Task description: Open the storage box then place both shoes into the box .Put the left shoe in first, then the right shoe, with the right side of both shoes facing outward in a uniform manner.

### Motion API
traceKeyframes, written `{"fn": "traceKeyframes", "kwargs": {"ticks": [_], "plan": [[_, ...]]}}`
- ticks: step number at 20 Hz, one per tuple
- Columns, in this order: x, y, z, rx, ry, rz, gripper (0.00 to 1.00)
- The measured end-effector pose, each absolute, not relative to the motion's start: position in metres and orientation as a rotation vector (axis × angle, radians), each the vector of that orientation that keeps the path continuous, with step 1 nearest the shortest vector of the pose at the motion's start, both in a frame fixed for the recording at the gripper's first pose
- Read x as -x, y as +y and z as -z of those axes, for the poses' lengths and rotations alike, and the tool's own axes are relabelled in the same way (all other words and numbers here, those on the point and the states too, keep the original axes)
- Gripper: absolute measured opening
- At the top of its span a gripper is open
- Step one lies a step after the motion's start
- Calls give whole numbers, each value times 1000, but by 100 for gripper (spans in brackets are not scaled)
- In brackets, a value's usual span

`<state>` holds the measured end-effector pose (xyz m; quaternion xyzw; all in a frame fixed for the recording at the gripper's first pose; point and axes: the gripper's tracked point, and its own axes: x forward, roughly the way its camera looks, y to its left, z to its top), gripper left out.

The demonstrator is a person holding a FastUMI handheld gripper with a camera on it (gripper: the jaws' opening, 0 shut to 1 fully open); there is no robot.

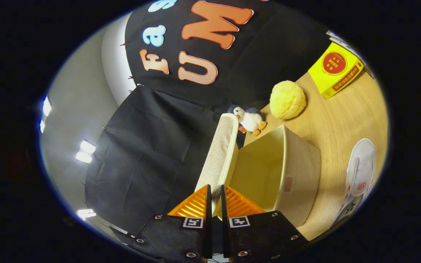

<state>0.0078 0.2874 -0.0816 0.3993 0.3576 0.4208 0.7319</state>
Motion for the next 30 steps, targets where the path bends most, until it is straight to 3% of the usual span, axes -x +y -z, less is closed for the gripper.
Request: {"fn": "traceKeyframes", "kwargs": {"ticks": [8,14,15,18,20,21,25,30], "plan": [[-2,396,25,-760,727,-964,11],[6,471,29,-573,744,-977,12],[8,481,39,-527,767,-968,15],[10,489,50,-441,760,-943,64],[4,482,59,-379,734,-905,90],[1,477,62,-356,725,-885,97],[-7,440,61,-314,693,-824,98],[-39,345,79,-242,665,-642,98]]}}
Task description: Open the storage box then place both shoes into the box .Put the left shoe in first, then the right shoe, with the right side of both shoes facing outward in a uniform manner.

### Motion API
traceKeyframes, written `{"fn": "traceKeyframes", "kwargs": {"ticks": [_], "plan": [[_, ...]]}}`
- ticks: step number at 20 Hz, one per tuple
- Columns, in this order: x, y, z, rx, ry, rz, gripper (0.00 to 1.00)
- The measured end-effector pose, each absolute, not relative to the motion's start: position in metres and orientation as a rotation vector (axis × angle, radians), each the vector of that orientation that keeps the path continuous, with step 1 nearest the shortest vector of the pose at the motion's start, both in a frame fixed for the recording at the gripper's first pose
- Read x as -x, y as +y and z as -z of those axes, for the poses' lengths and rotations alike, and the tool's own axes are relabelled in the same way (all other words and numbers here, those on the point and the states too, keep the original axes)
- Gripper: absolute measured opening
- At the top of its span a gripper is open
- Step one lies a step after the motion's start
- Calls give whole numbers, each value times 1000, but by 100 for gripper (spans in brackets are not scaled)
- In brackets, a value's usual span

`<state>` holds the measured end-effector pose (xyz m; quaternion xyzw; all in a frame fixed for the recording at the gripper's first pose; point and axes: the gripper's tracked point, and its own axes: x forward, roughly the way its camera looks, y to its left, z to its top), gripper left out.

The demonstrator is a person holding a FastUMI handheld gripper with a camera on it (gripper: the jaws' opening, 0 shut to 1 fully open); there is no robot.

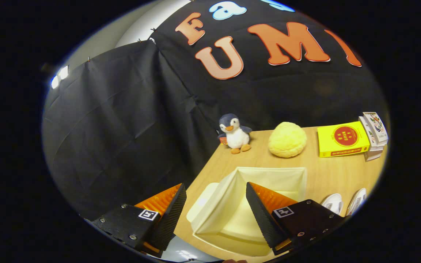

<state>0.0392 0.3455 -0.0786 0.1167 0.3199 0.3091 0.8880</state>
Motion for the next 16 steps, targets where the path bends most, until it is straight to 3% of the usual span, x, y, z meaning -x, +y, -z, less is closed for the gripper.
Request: {"fn": "traceKeyframes", "kwargs": {"ticks": [8,16], "plan": [[-45,190,132,-115,775,-394,98],[-22,102,199,56,940,-281,99]]}}
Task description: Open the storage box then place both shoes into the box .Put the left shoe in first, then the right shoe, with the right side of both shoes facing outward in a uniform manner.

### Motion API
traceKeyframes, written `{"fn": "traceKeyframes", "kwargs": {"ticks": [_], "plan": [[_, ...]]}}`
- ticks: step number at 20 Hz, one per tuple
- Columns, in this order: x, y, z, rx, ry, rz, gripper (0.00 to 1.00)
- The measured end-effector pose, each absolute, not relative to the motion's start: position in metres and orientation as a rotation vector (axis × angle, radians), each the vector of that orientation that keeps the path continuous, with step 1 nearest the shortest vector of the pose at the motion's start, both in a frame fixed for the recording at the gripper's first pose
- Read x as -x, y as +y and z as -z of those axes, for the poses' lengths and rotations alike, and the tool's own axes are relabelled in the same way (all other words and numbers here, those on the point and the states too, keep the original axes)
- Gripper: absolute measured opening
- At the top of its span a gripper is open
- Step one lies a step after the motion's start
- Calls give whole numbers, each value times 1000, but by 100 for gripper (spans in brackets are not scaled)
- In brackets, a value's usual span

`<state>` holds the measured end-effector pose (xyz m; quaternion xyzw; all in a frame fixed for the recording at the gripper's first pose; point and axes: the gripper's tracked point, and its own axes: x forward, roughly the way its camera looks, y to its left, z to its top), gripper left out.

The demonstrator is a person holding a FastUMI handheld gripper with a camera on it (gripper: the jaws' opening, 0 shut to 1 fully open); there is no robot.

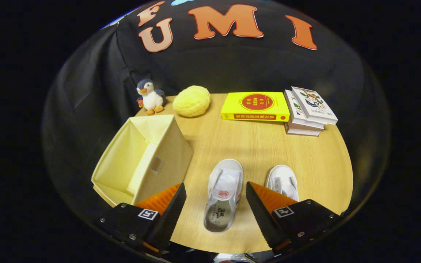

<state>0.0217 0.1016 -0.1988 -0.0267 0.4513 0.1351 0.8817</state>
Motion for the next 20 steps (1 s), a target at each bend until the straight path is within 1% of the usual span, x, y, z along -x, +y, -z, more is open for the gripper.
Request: {"fn": "traceKeyframes", "kwargs": {"ticks": [6,9,13,15,17,18,19,20], "plan": [[-6,79,253,159,1083,-245,99],[-7,67,275,241,1123,-226,99],[-14,60,296,230,1168,-194,100],[-20,60,304,212,1179,-183,96],[-28,60,309,205,1172,-166,86],[-29,63,313,185,1176,-169,74],[-30,68,317,150,1190,-173,67],[-28,74,321,119,1211,-176,52]]}}
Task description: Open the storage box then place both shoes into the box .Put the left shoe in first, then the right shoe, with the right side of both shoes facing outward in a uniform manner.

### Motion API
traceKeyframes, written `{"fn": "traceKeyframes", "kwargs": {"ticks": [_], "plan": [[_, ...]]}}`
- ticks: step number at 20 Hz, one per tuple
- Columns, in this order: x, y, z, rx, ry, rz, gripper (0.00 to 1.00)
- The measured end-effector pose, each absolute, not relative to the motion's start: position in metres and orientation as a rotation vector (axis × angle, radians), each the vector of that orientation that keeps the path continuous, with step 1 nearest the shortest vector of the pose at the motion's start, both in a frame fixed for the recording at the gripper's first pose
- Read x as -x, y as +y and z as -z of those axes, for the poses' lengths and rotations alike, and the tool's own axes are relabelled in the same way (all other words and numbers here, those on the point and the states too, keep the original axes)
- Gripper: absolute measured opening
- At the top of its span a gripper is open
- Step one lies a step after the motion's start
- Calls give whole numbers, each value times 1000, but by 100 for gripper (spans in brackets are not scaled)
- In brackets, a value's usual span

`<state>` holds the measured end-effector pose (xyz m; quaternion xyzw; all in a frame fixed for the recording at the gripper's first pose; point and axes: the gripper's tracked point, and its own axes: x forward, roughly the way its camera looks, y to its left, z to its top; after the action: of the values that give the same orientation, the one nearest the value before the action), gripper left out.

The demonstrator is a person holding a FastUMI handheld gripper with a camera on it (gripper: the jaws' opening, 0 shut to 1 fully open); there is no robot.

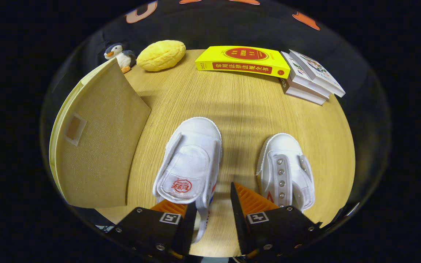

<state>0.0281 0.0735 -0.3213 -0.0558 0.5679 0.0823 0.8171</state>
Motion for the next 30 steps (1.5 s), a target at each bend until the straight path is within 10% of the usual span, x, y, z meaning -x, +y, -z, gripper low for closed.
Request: {"fn": "traceKeyframes", "kwargs": {"ticks": [4,30], "plan": [[-29,68,330,96,1271,-109,4],[-64,131,163,-184,991,-74,0]]}}
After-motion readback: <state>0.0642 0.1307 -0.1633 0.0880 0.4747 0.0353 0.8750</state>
